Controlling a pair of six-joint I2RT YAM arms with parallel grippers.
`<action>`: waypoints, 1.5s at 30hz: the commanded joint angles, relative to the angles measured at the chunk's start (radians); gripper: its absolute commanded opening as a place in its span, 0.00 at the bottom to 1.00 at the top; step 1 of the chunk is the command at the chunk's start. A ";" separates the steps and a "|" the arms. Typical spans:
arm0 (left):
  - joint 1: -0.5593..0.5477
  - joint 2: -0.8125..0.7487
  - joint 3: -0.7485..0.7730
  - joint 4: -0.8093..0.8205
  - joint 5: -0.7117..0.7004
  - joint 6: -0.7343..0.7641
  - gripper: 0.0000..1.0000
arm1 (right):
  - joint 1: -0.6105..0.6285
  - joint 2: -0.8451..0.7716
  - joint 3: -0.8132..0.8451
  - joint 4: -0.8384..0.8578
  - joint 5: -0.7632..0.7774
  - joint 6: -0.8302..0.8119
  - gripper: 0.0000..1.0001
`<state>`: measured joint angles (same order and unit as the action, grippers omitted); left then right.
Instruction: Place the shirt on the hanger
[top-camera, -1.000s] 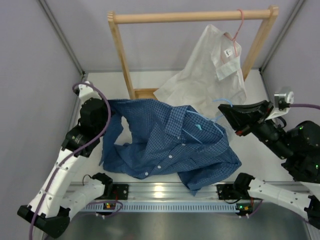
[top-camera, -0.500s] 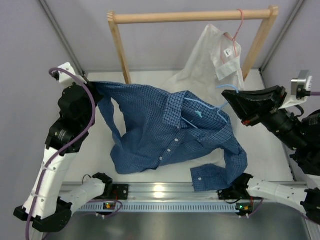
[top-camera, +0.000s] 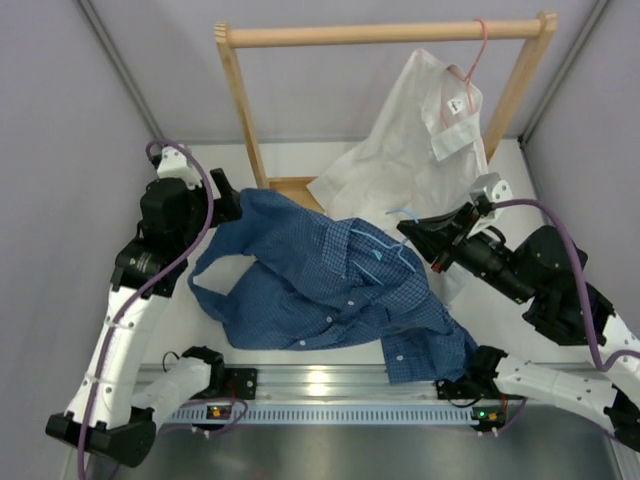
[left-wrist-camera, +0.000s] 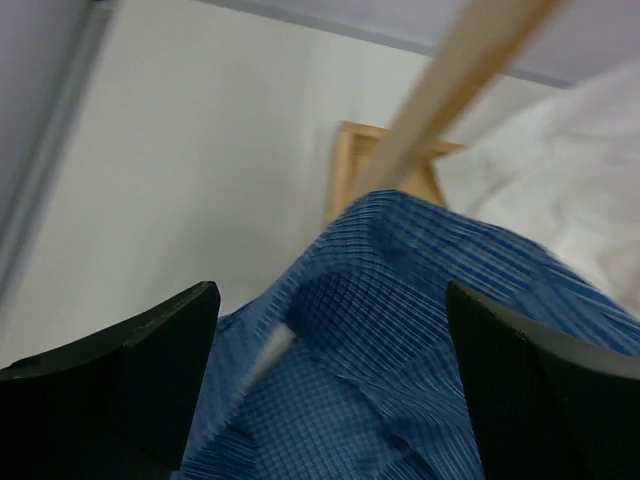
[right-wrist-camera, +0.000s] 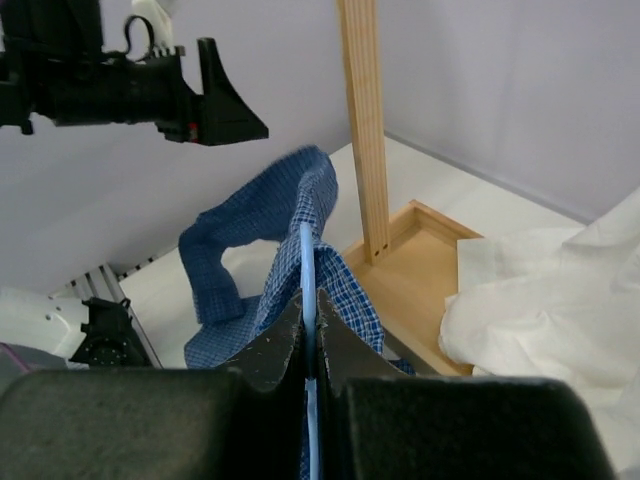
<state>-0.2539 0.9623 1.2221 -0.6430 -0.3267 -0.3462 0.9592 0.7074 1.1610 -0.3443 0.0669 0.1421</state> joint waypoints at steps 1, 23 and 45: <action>0.004 -0.129 0.055 0.051 0.486 0.078 0.98 | 0.003 -0.020 -0.030 0.042 0.010 0.001 0.00; -0.403 0.211 0.180 0.120 1.411 0.609 0.94 | 0.003 -0.135 -0.041 -0.041 -0.423 -0.038 0.00; -0.461 0.332 0.129 0.108 1.514 0.507 0.51 | 0.004 -0.033 0.080 -0.081 -0.371 -0.134 0.00</action>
<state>-0.7017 1.2953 1.3499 -0.5507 1.1549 0.1452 0.9592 0.6621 1.1862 -0.4568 -0.3210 0.0277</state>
